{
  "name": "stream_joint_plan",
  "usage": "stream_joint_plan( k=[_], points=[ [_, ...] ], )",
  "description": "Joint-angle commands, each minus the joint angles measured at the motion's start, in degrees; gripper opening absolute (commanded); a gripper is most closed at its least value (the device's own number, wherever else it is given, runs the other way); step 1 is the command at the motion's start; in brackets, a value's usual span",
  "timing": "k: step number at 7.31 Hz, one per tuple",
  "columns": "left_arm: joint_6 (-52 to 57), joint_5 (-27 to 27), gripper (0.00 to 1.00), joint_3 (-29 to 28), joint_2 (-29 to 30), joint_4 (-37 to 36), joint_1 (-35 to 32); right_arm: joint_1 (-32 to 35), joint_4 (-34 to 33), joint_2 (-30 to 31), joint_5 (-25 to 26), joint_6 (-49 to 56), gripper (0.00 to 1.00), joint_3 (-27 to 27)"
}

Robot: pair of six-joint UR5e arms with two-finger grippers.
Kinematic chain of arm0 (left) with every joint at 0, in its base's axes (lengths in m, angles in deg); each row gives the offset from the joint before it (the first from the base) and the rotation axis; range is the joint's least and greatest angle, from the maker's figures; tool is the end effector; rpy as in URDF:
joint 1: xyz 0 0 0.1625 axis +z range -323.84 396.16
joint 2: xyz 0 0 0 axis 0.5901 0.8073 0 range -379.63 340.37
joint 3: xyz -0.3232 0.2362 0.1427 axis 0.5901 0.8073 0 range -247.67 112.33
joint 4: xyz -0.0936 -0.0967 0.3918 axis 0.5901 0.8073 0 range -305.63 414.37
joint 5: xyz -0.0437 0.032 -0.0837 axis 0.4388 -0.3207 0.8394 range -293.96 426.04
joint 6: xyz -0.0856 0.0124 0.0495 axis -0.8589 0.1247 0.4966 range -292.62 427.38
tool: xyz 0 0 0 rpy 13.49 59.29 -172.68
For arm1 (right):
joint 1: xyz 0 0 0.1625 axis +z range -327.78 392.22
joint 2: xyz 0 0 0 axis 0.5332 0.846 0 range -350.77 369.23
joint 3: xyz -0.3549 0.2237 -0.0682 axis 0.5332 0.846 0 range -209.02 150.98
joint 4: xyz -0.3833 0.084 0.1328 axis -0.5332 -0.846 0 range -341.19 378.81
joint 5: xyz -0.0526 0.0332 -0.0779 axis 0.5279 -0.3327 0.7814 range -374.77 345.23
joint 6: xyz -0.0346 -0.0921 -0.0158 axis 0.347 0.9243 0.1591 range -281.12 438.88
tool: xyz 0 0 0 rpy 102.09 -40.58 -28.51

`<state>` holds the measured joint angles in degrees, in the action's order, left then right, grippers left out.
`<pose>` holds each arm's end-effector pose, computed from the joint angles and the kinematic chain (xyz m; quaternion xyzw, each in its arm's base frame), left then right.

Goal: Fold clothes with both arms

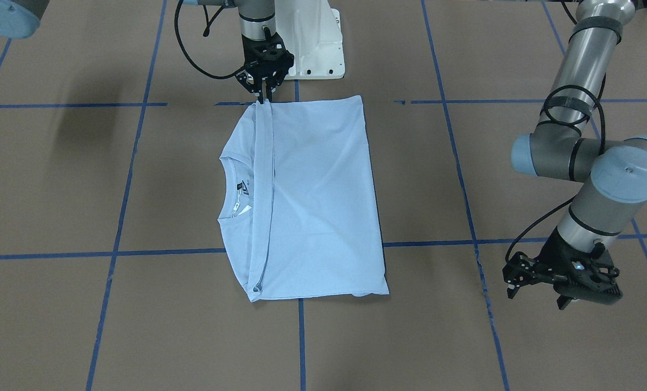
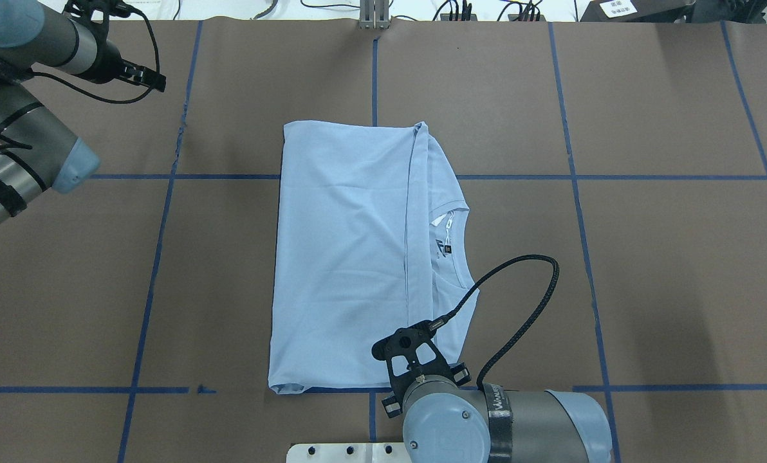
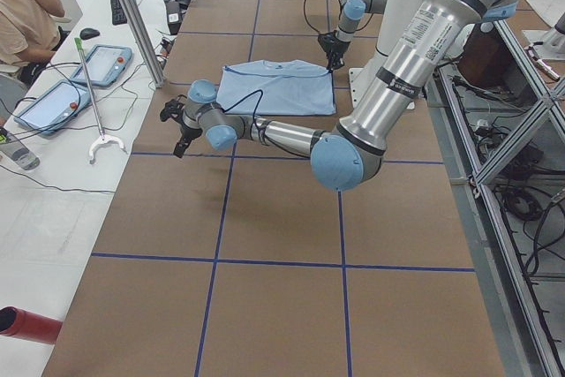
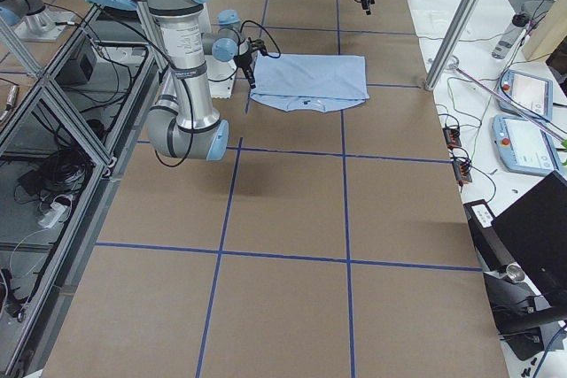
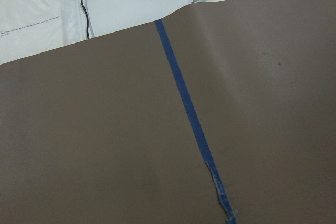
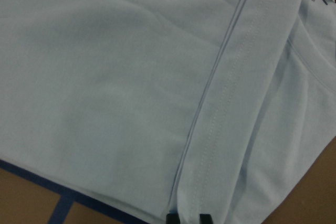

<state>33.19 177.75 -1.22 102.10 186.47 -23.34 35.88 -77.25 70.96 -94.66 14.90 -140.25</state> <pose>0.2958 -0.6923 0.4507 0.2613 0.3673 0.0513 0.8912 -0.5850 -0.1884 0.2413 0.1735 -0.3353 -0.1474 0.9142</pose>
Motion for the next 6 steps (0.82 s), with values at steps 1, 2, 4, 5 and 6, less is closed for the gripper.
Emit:
stream_joint_plan(
  k=[1, 2, 4, 5, 6],
  points=[
    [0.0, 0.0, 1.0, 0.0, 0.0, 0.0, 0.0, 0.04, 0.0, -0.29, 0.0, 0.08, 0.0, -0.31],
    [0.0, 0.0, 1.0, 0.0, 0.0, 0.0, 0.0, 1.08, 0.0, -0.3, -0.17, 0.17, 0.0, -0.75],
    [0.0, 0.0, 1.0, 0.0, 0.0, 0.0, 0.09, 1.88, -0.18, 0.75, -0.44, -0.27, 0.0, -2.15],
    [0.0, 0.0, 1.0, 0.0, 0.0, 0.0, 0.09, 1.88, -0.26, 3.37, -0.35, -1.31, 0.0, -3.55],
    [0.0, 0.0, 1.0, 0.0, 0.0, 0.0, 0.09, 1.01, -0.44, 5.4, -0.44, -5.59, 0.0, -5.48]
  ],
)
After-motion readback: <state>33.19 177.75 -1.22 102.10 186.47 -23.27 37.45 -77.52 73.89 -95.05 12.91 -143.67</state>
